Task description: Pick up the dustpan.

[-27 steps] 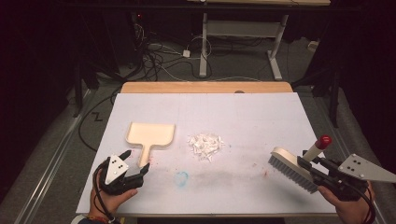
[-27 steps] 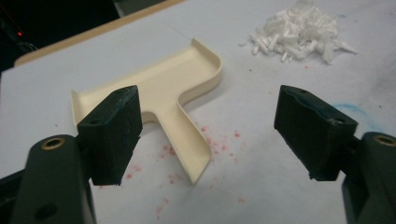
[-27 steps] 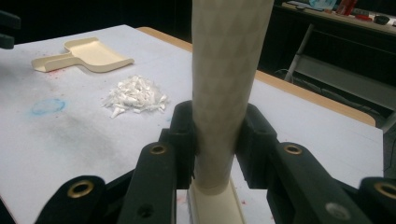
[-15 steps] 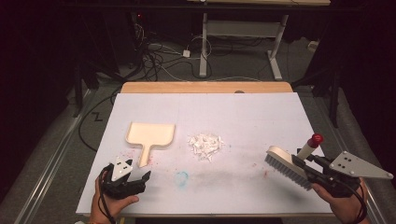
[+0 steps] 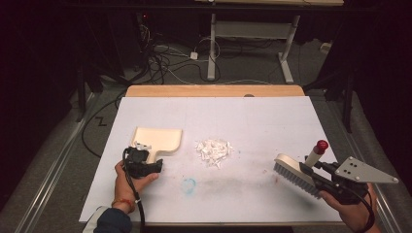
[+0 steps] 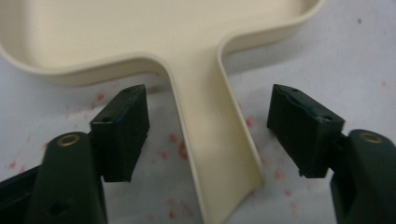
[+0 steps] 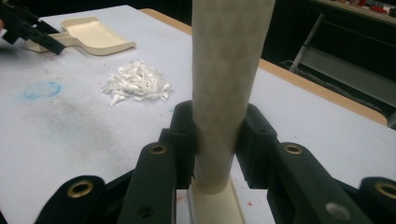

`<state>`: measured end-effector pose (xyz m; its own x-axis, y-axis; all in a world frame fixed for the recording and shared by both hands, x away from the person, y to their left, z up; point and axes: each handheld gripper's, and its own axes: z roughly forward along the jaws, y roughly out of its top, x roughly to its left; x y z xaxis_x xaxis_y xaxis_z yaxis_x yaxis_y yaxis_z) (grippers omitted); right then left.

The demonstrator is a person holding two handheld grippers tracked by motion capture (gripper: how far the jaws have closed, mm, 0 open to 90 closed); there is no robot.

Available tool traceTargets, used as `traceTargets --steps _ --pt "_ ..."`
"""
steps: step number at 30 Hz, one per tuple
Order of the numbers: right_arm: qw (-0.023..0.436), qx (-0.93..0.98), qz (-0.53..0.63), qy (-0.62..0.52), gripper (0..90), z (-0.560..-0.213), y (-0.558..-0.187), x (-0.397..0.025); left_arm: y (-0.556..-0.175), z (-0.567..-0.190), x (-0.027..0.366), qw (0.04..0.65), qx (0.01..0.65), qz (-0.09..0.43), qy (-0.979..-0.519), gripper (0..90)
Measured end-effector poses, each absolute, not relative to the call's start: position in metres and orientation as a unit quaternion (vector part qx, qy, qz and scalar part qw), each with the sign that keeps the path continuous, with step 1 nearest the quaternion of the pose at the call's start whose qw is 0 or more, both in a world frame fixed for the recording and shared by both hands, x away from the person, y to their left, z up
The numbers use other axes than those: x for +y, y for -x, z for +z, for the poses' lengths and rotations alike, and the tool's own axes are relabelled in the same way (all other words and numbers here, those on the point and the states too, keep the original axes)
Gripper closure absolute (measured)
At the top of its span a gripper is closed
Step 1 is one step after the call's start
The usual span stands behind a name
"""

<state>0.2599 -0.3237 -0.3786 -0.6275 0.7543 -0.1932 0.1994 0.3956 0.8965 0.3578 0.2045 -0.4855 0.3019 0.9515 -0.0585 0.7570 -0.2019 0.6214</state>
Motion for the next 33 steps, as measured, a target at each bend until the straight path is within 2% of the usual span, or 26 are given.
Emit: traceTargets --steps 5,6,7,11,19,24,33 --pt "0.301 0.779 0.455 -0.308 71.2 -0.380 -0.260 -0.323 -0.367 -0.485 0.206 0.278 0.568 0.180 -0.754 39.7" --pt "0.301 0.779 0.455 -0.308 71.2 -0.380 -0.260 -0.323 -0.368 -0.485 0.206 0.281 0.569 0.180 -0.752 39.7" --pt "0.300 0.780 0.455 -0.309 71.2 -0.381 -0.260 -0.323 -0.370 -0.486 0.207 0.283 0.574 0.183 -0.746 48.1" --pt "0.298 0.782 0.453 -0.308 71.2 -0.382 -0.260 -0.321 -0.374 -0.486 0.206 0.285 0.580 0.189 -0.739 63.0" --pt "0.294 0.786 0.453 -0.301 71.2 -0.382 -0.263 -0.317 -0.374 -0.479 0.207 0.271 0.562 0.198 -0.756 63.6" --pt "0.294 0.783 0.454 -0.307 71.2 -0.383 -0.265 -0.320 -0.368 -0.469 0.212 0.283 0.548 0.201 -0.762 63.7" --pt "0.300 0.778 0.453 -0.315 71.2 -0.384 -0.264 -0.325 -0.335 -0.443 0.218 0.276 0.496 0.193 -0.800 63.7"
